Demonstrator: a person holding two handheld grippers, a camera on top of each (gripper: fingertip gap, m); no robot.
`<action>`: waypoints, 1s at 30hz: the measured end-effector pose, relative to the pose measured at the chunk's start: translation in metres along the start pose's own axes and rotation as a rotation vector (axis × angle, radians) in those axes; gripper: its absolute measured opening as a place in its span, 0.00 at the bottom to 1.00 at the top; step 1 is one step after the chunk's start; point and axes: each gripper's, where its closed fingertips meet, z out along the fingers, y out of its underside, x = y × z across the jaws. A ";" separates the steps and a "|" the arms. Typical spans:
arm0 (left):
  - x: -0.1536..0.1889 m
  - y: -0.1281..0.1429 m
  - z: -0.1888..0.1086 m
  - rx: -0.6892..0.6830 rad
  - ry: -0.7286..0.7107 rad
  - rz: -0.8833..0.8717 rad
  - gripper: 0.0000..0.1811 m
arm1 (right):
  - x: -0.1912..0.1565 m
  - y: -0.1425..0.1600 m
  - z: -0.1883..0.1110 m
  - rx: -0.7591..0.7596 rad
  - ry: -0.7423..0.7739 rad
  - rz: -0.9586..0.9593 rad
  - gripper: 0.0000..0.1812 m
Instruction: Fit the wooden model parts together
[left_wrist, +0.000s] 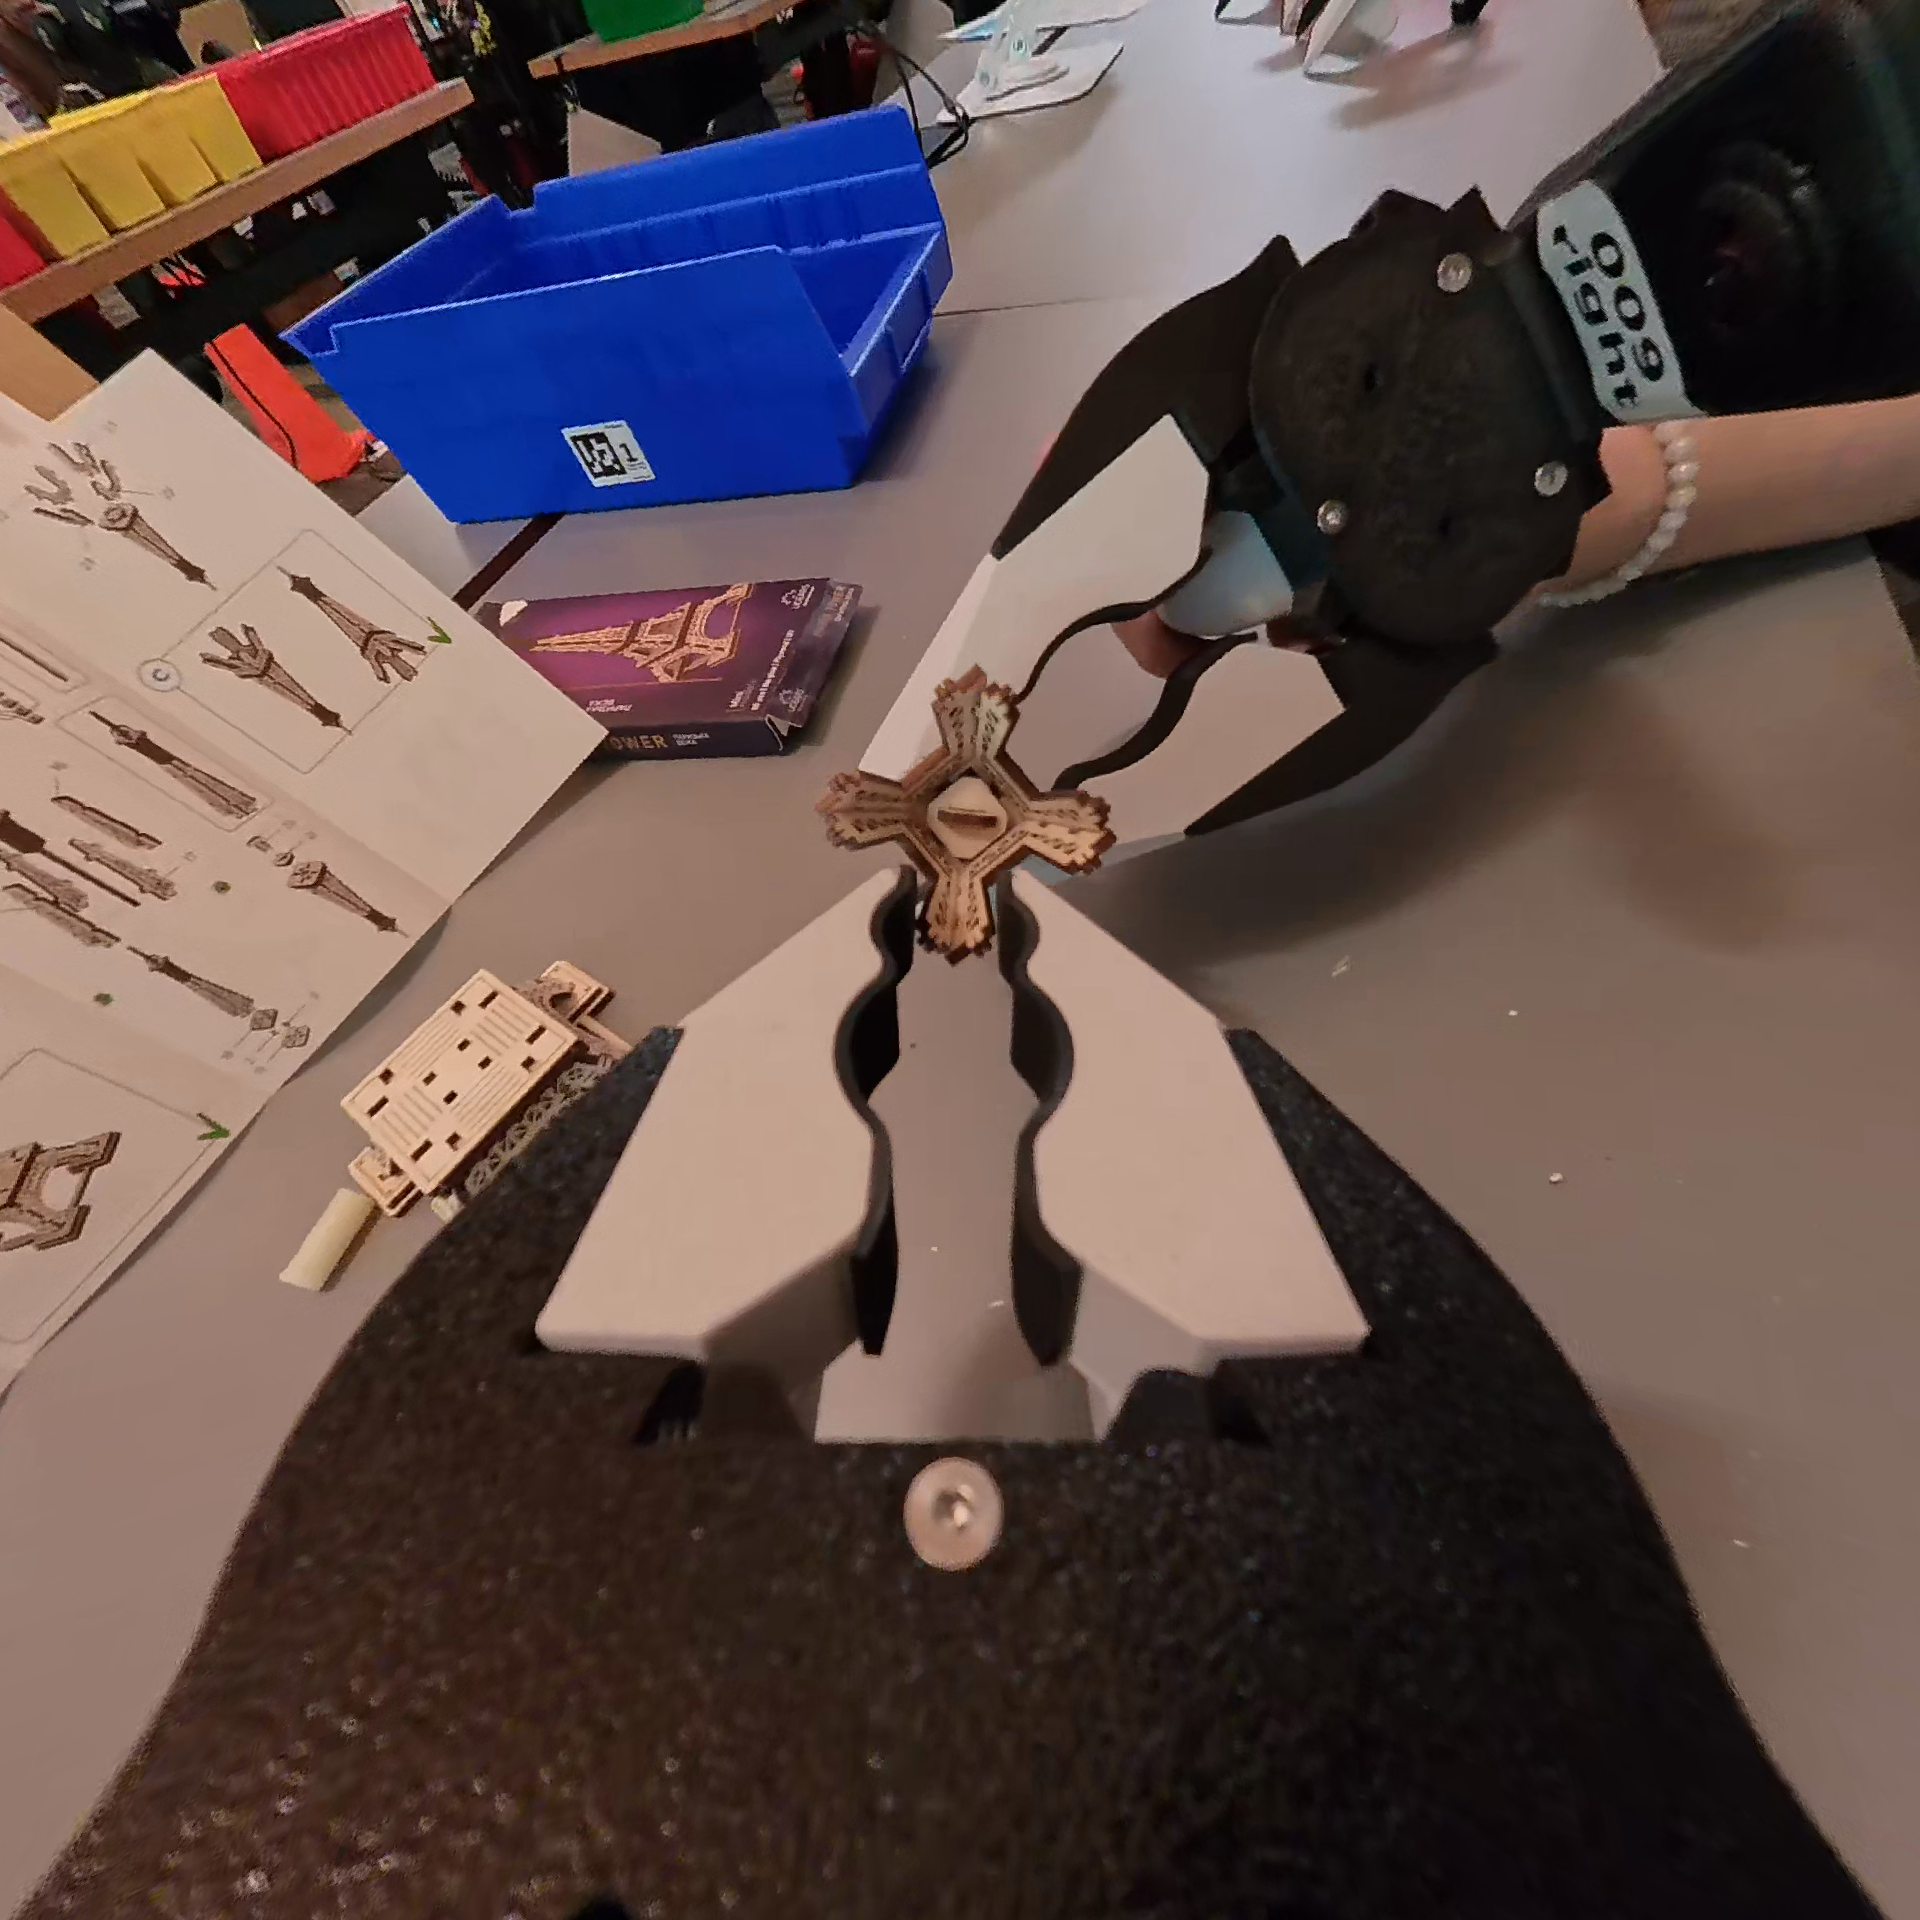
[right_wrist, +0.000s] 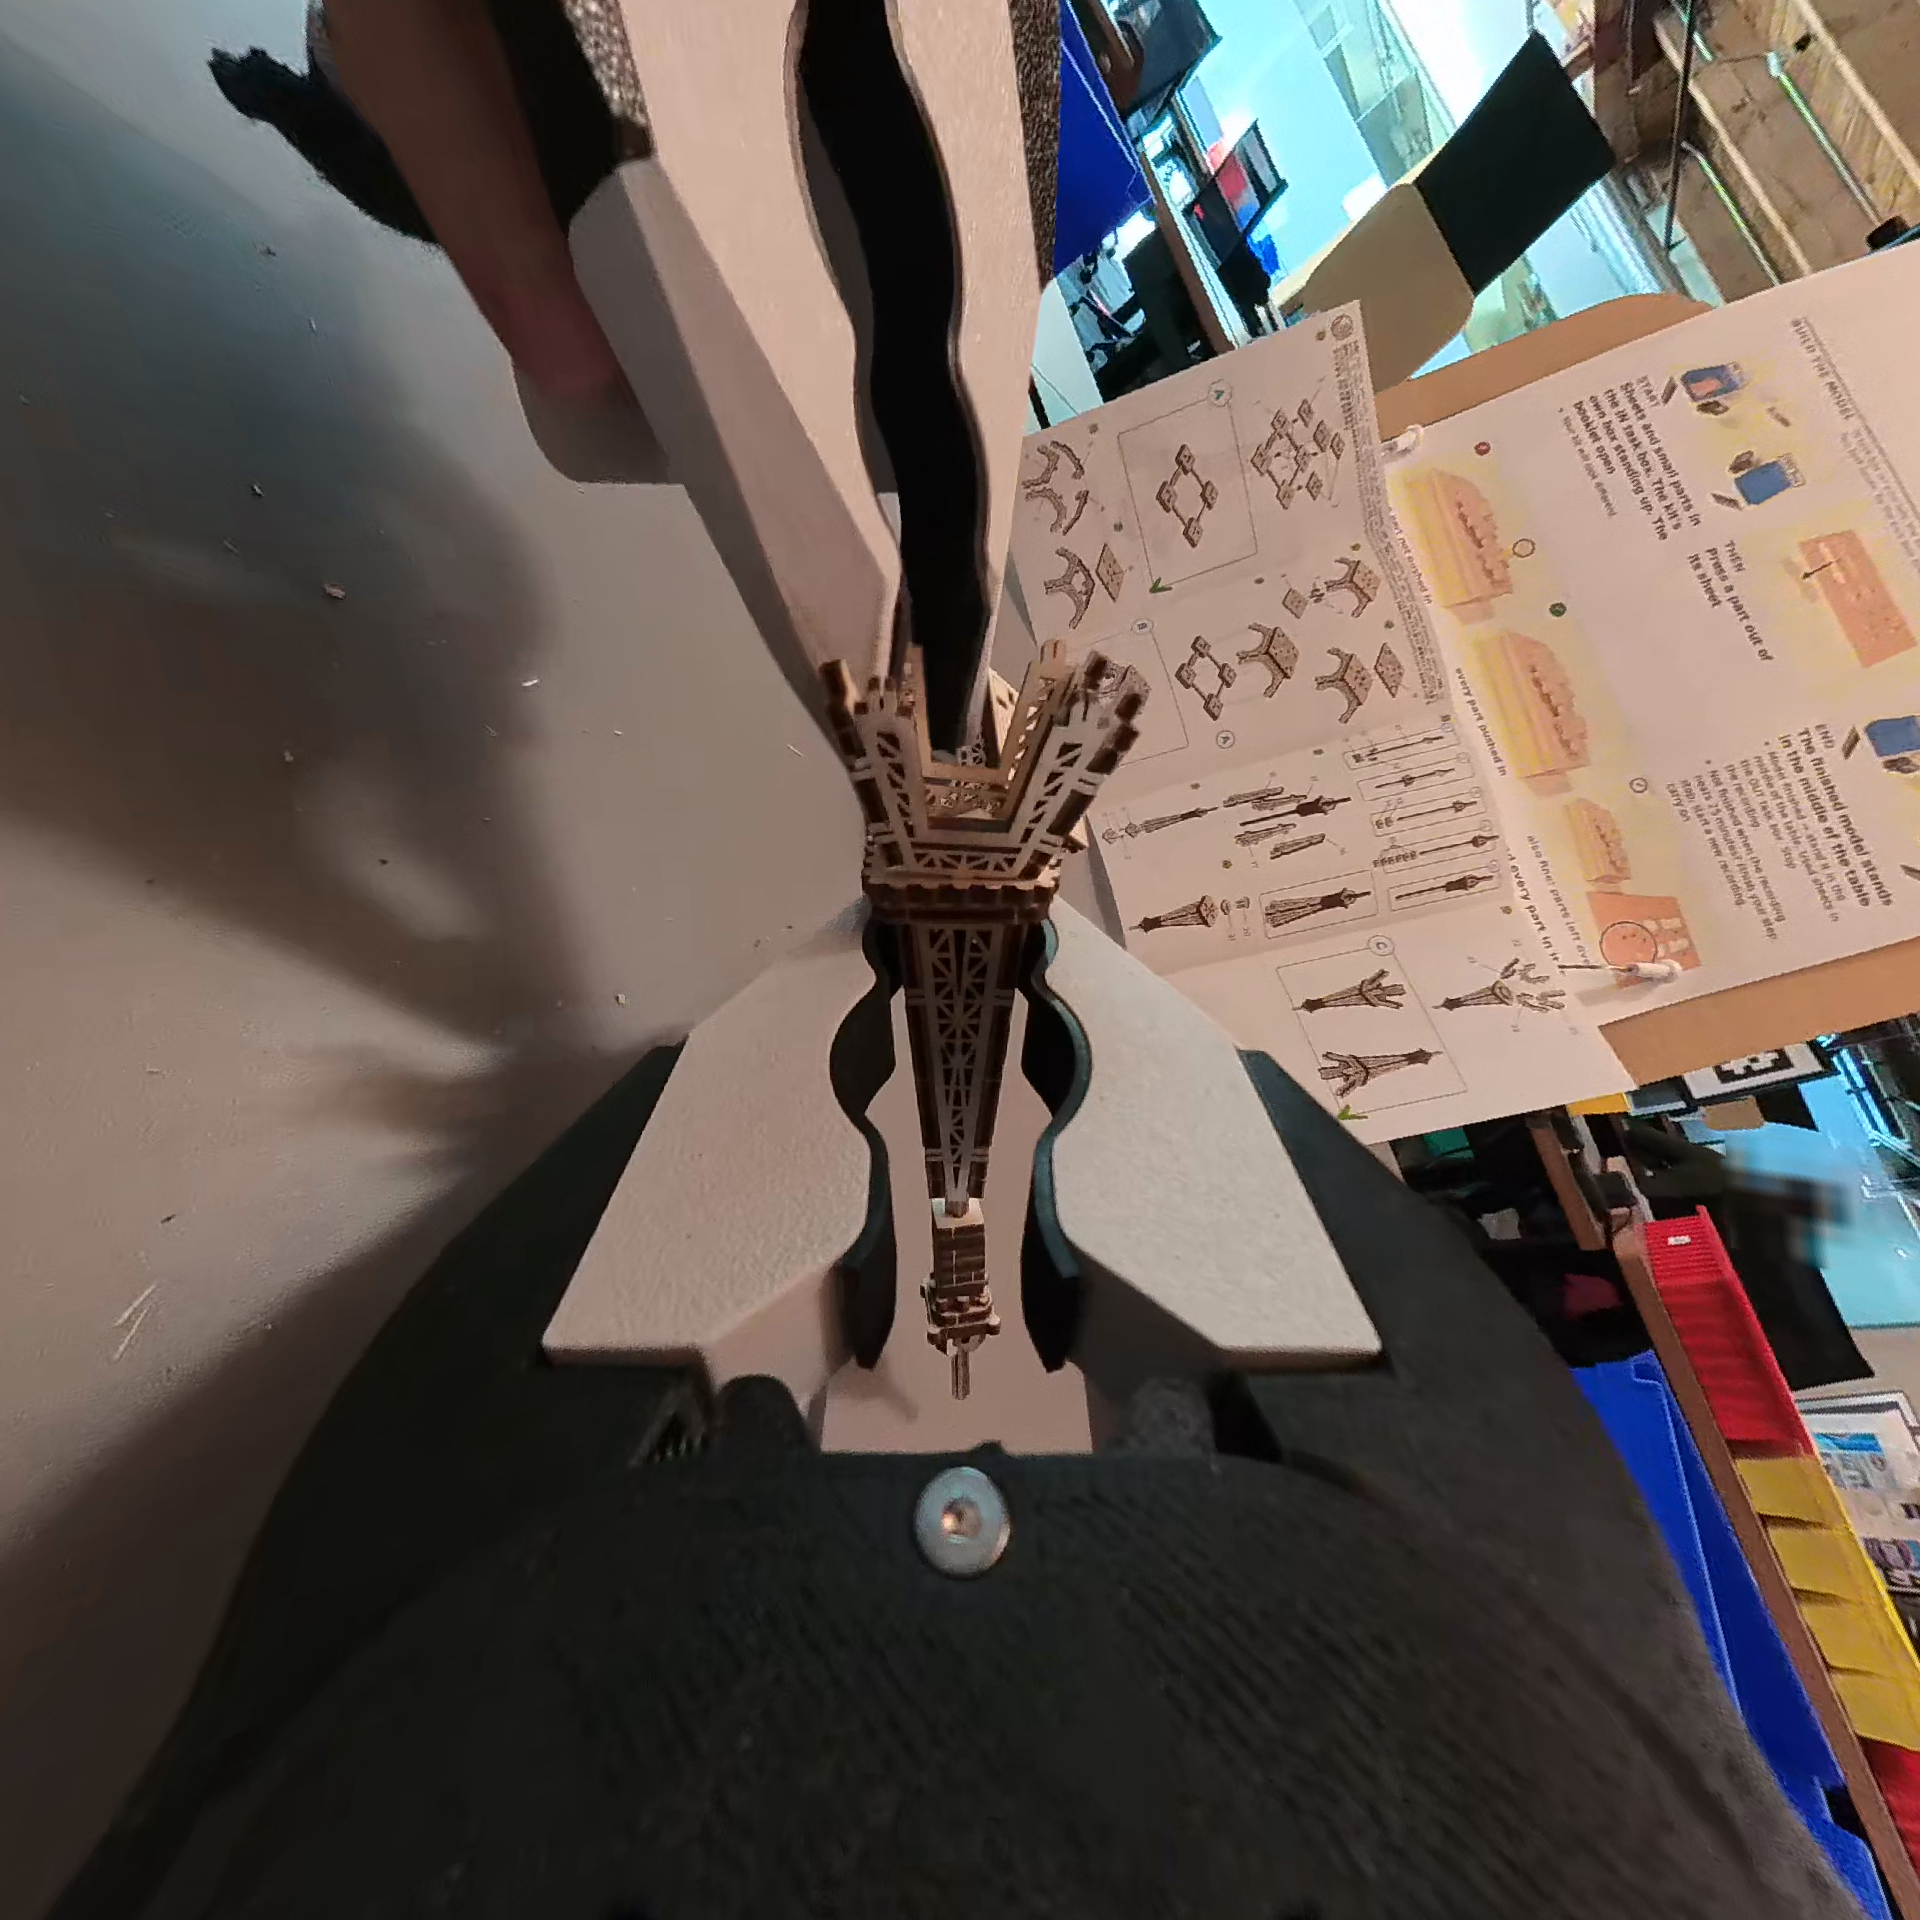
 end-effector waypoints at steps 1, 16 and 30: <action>0.000 0.000 0.000 0.001 -0.002 0.002 0.07 | 0.000 0.000 0.000 -0.002 0.001 -0.002 0.10; 0.002 0.011 0.003 -0.089 -0.029 0.076 0.06 | -0.003 -0.001 0.001 -0.020 0.034 -0.032 0.09; -0.003 0.024 0.010 -0.127 -0.038 0.020 0.06 | -0.010 0.009 0.009 -0.097 0.032 -0.056 0.09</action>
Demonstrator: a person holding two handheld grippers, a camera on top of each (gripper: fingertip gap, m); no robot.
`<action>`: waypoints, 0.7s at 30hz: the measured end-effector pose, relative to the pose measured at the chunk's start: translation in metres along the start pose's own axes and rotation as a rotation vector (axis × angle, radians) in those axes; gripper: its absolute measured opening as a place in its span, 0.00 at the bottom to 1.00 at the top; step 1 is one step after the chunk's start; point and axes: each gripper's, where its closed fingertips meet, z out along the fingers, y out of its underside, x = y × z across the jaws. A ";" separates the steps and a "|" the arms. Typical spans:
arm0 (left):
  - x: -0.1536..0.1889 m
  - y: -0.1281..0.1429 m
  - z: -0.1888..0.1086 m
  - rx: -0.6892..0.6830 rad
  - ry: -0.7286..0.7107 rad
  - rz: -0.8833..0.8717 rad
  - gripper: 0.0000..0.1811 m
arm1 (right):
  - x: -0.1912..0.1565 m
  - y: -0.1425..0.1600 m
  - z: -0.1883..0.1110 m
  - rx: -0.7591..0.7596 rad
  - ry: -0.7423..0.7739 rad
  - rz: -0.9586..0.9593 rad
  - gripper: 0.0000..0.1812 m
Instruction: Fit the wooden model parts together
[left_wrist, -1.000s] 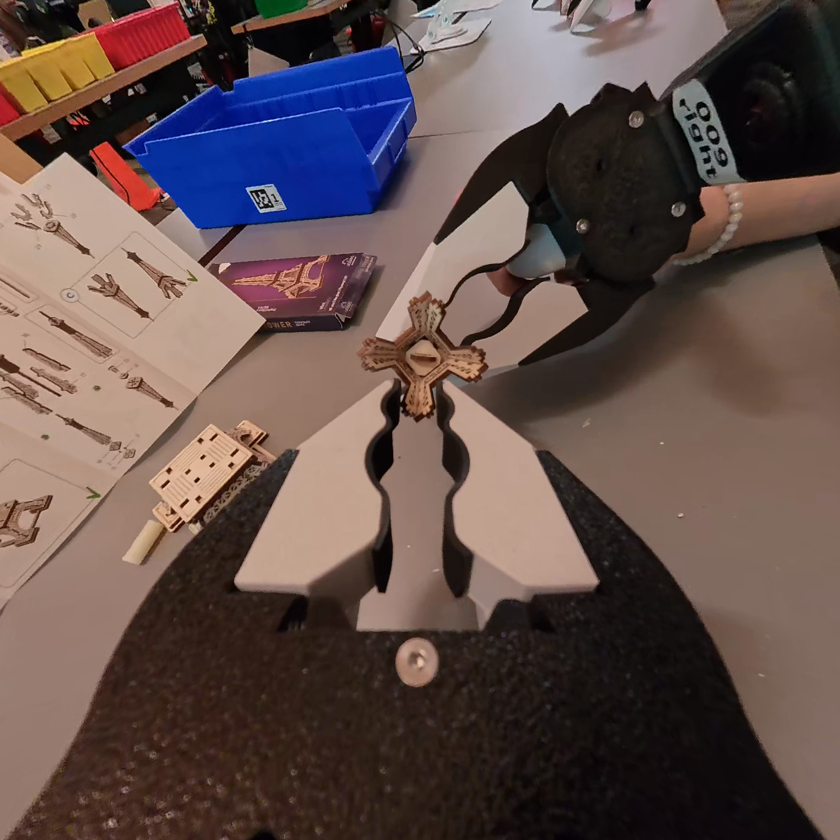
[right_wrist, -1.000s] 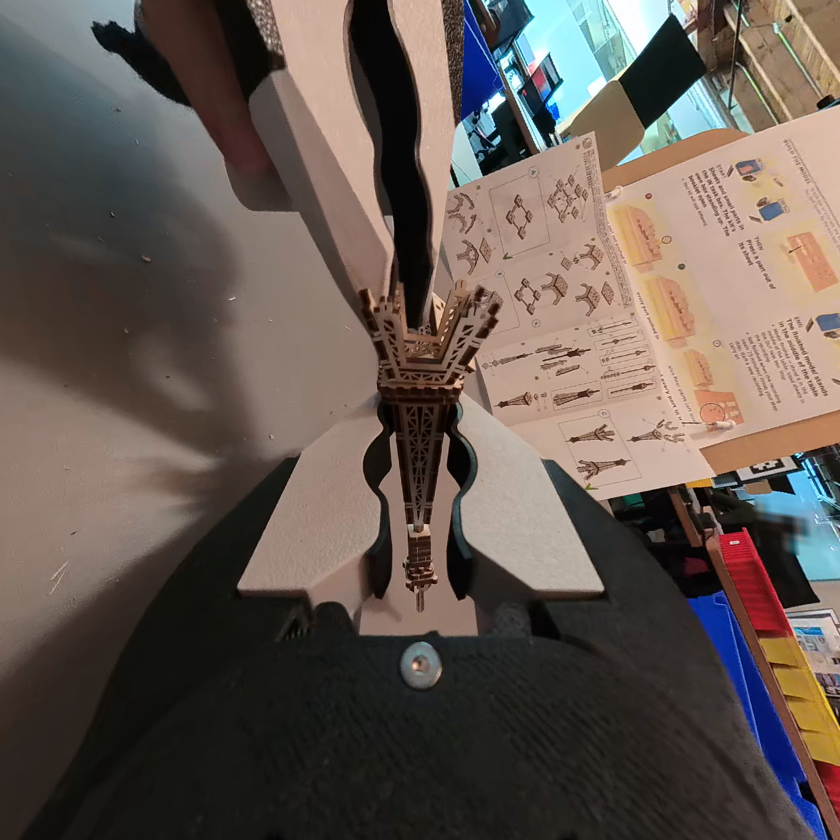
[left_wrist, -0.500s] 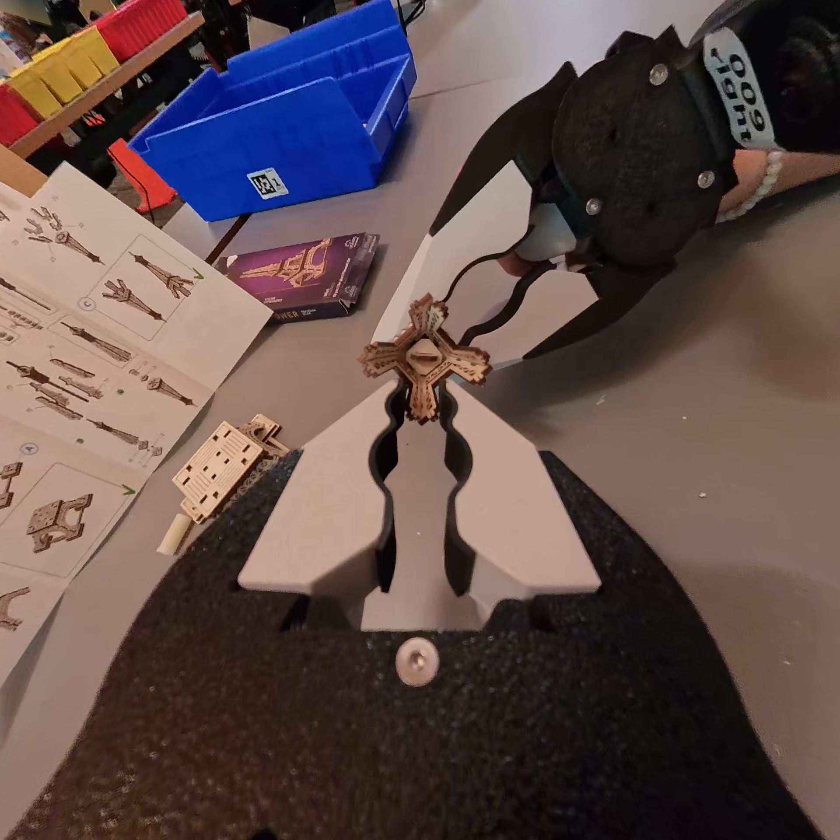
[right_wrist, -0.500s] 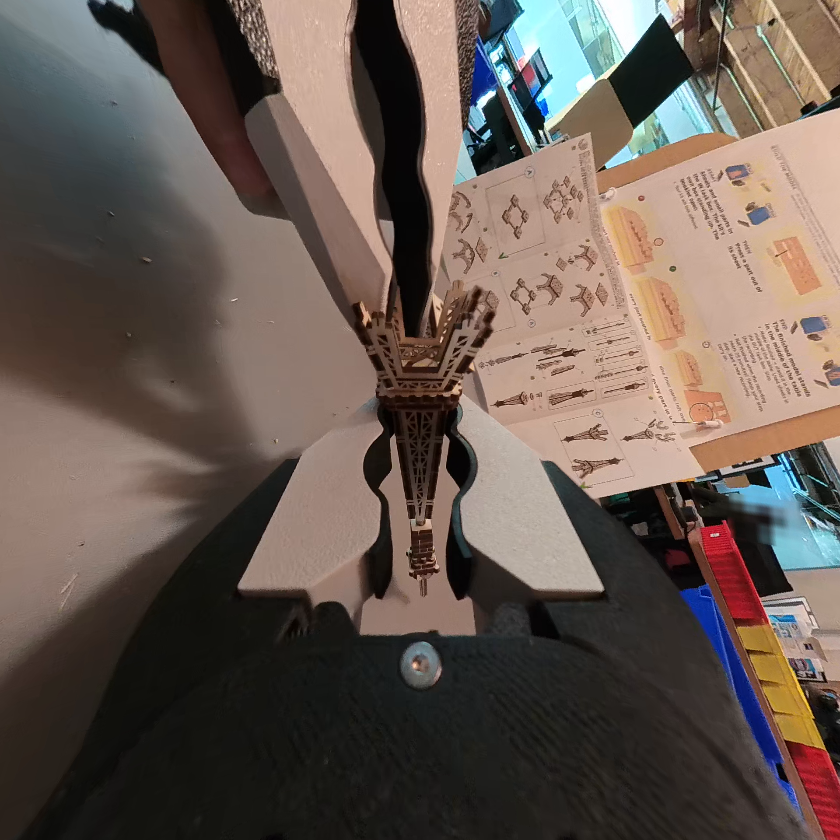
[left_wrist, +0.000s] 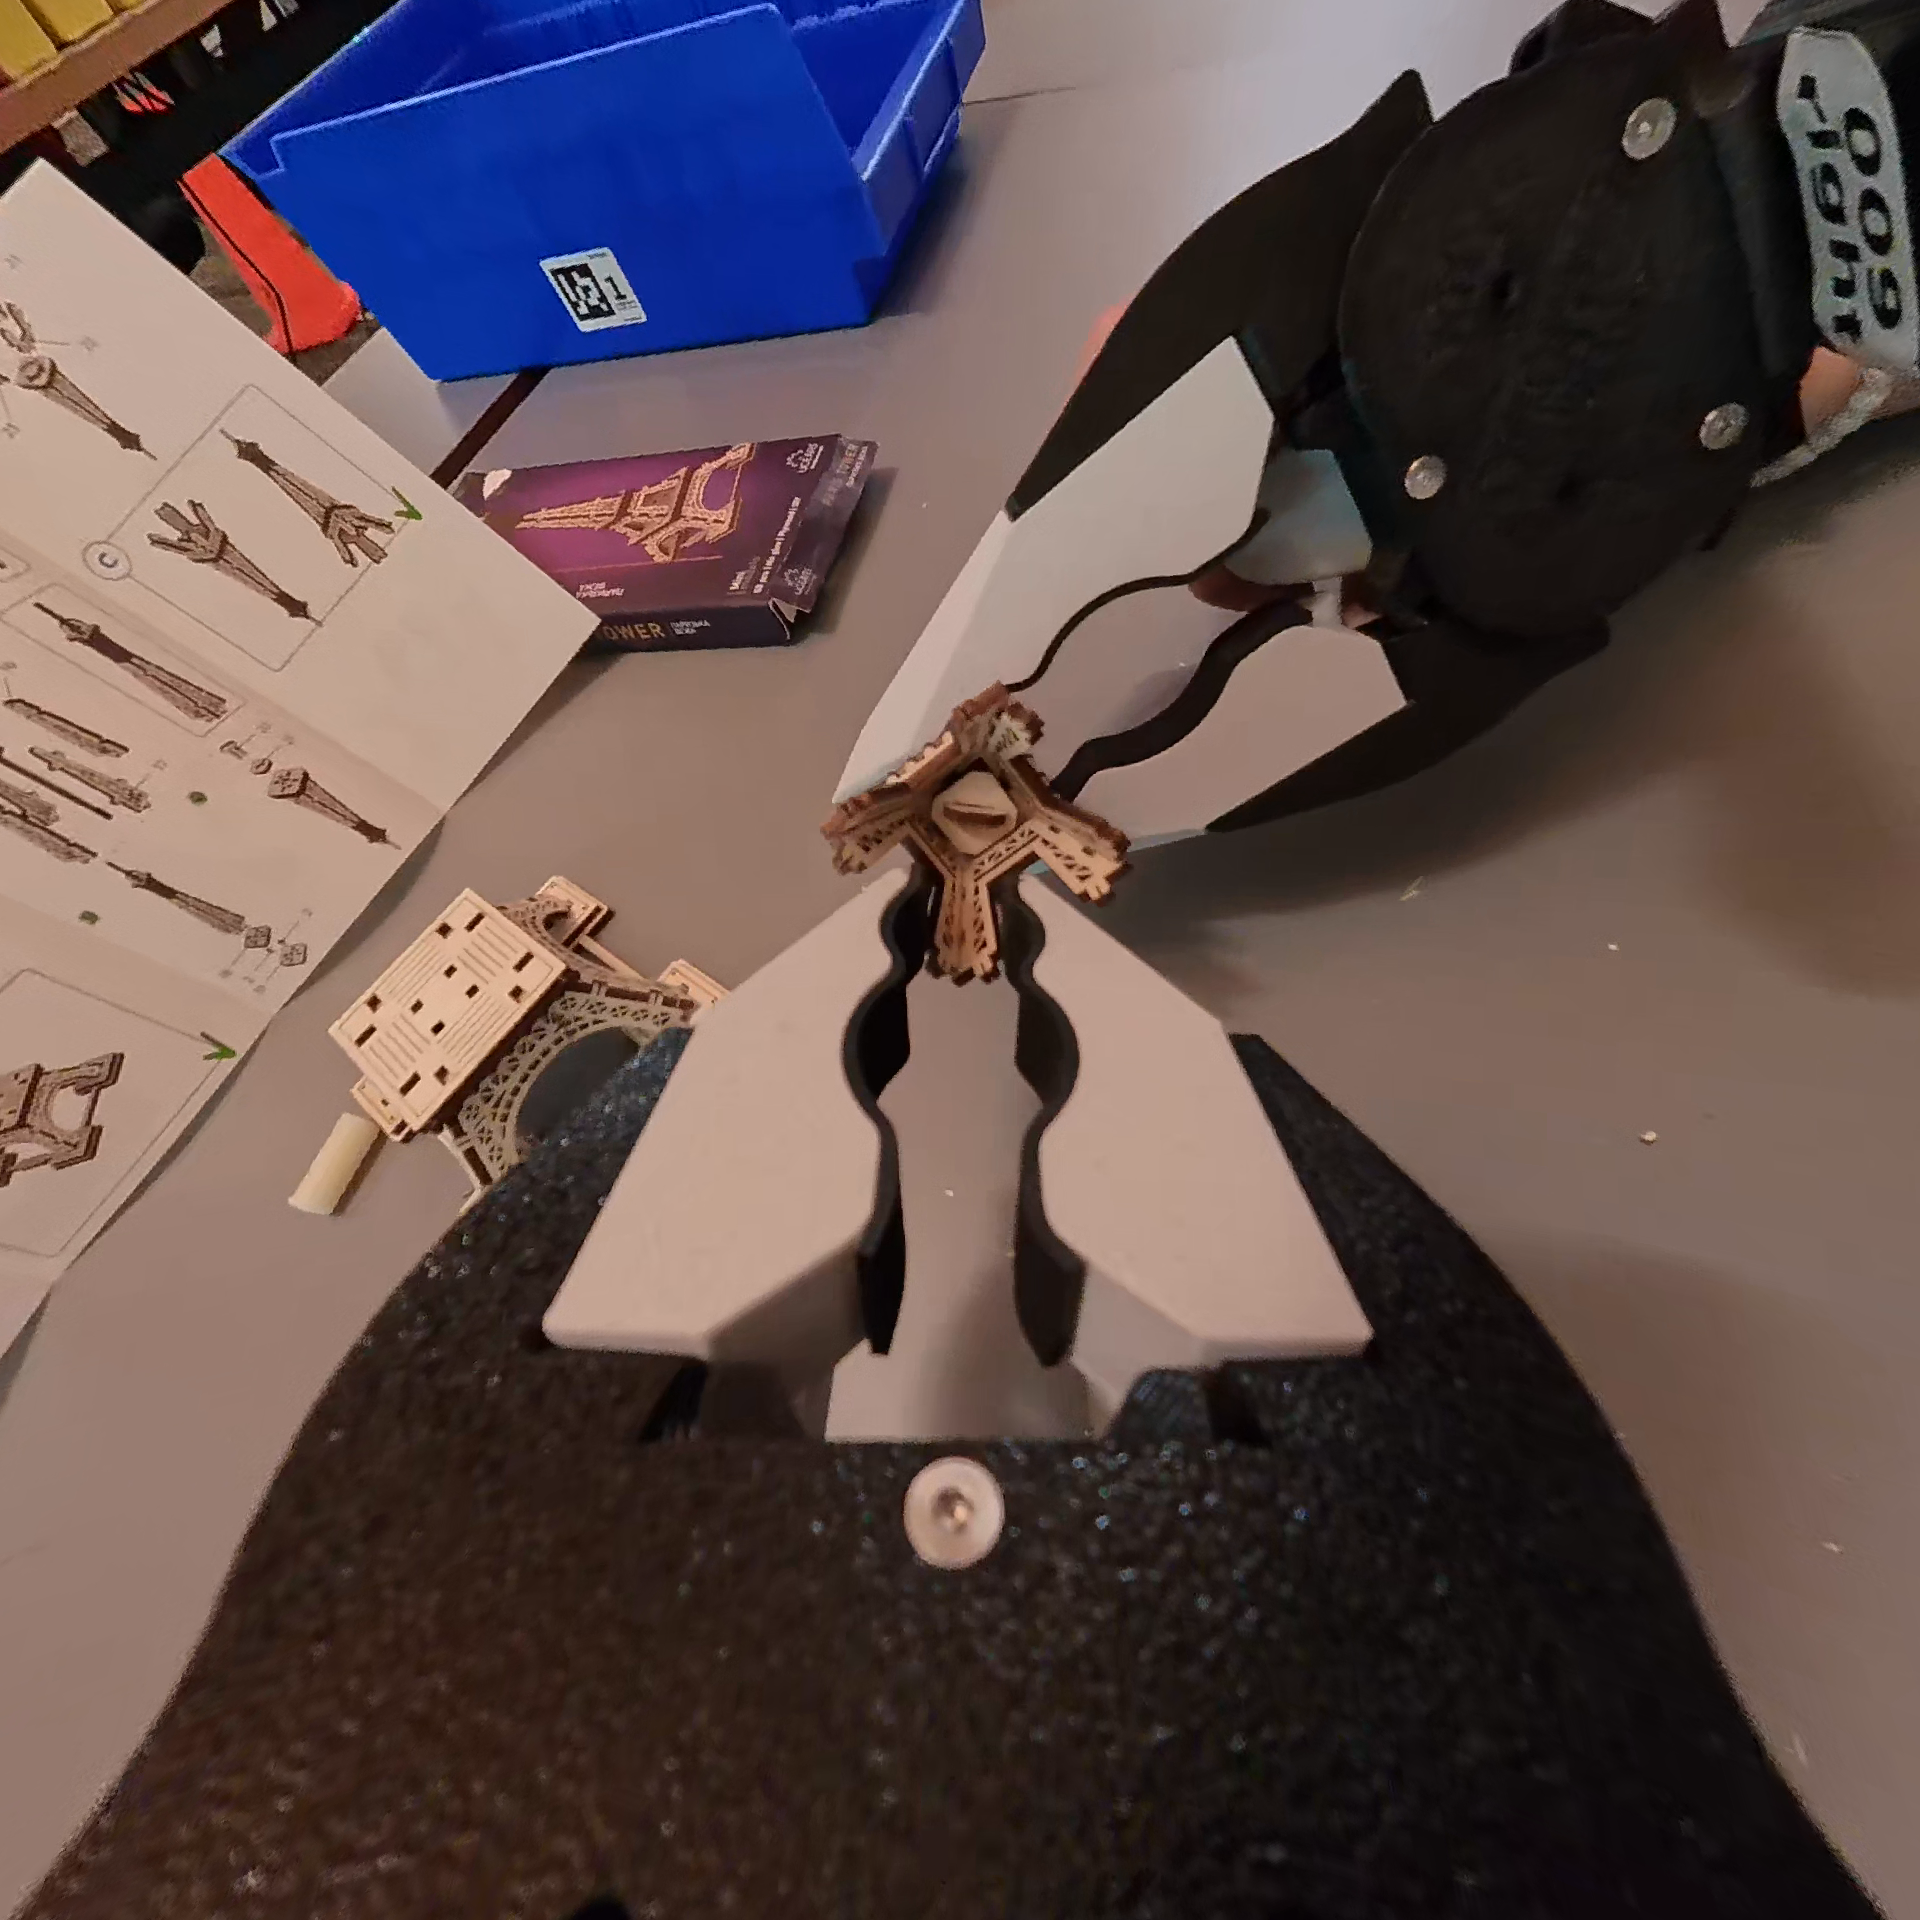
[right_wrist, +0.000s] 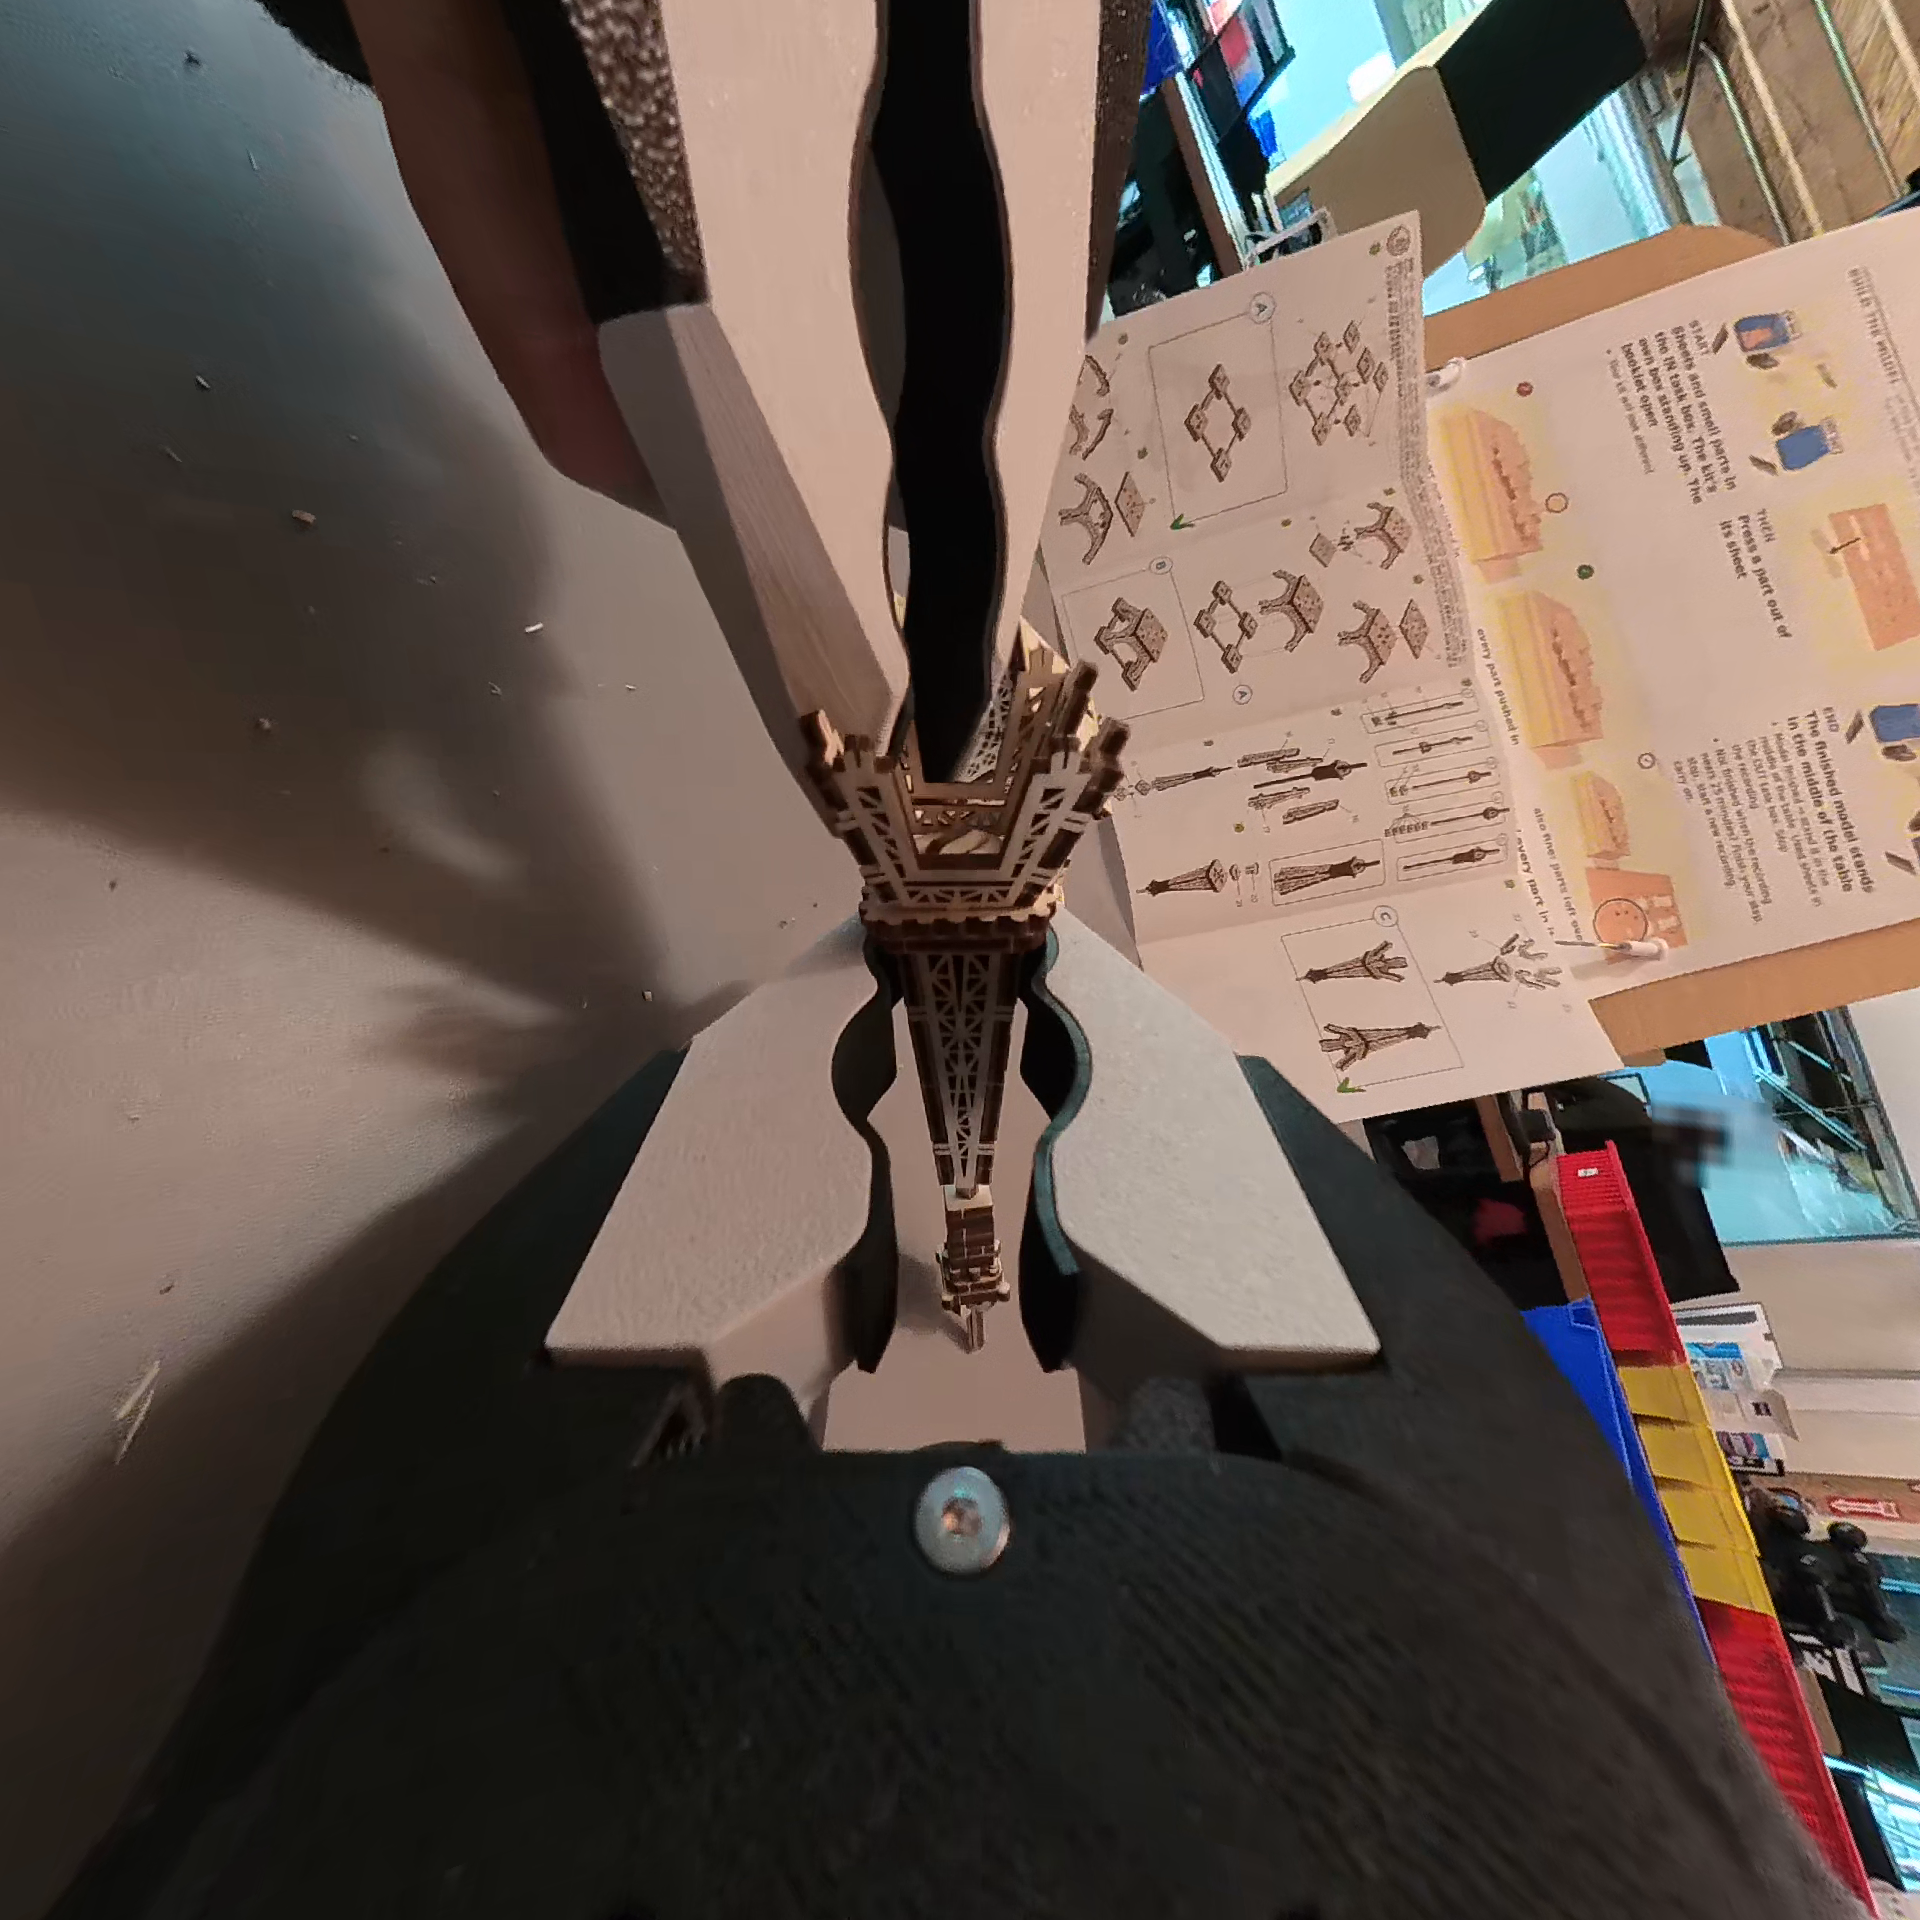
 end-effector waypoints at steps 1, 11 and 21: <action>-0.001 0.000 0.000 0.006 0.002 -0.001 0.06 | 0.000 0.001 0.000 -0.006 -0.004 0.006 0.09; -0.001 -0.011 -0.008 0.110 0.019 -0.005 0.12 | 0.011 0.002 -0.001 0.026 0.035 0.004 0.10; 0.001 -0.022 -0.009 0.188 0.021 -0.023 0.07 | 0.020 -0.006 -0.008 0.087 0.108 -0.044 0.10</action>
